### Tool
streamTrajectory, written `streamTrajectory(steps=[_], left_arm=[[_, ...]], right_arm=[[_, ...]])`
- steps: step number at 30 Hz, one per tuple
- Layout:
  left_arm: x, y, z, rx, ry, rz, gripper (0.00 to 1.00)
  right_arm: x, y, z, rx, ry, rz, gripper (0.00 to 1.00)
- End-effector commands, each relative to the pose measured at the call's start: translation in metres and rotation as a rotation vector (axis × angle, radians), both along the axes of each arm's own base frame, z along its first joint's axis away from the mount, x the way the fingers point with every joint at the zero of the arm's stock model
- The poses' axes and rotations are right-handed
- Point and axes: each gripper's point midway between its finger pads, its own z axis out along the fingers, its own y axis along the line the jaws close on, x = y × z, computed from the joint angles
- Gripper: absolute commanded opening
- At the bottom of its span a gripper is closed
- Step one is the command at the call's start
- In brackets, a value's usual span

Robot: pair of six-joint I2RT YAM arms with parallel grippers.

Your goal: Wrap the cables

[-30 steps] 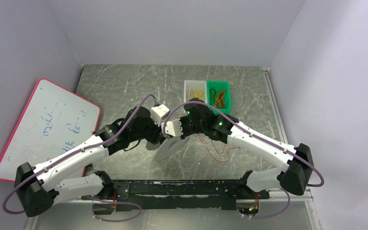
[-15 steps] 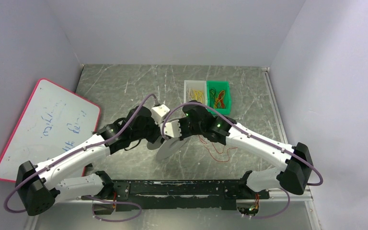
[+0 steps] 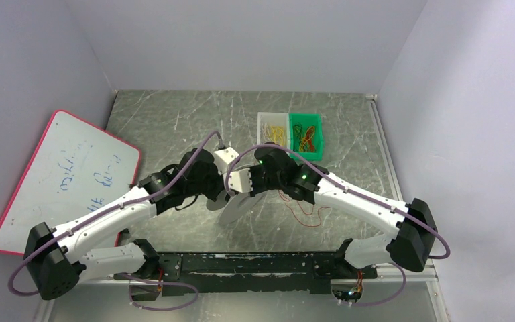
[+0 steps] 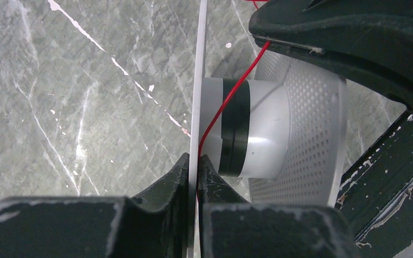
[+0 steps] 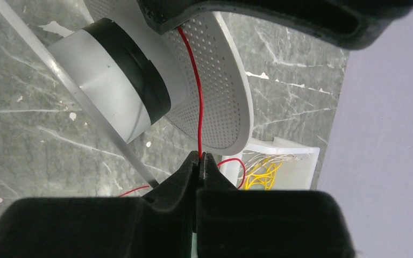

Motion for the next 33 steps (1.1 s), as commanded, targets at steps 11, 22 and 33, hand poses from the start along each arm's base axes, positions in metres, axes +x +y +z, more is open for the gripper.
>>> streamTrajectory(steps=[11,22,33], left_arm=[[-0.004,0.000,-0.002,-0.008,-0.004,-0.037,0.07],[0.000,0.006,0.013,-0.037,-0.046,0.010,0.07],[0.006,0.013,0.026,-0.038,-0.057,0.076,0.07]], right_arm=[[0.011,0.009,-0.005,0.064,-0.001,-0.077,0.00],[0.028,-0.016,0.012,0.207,-0.063,-0.291,0.28],[0.033,-0.074,0.048,0.472,-0.037,-0.667,0.49]])
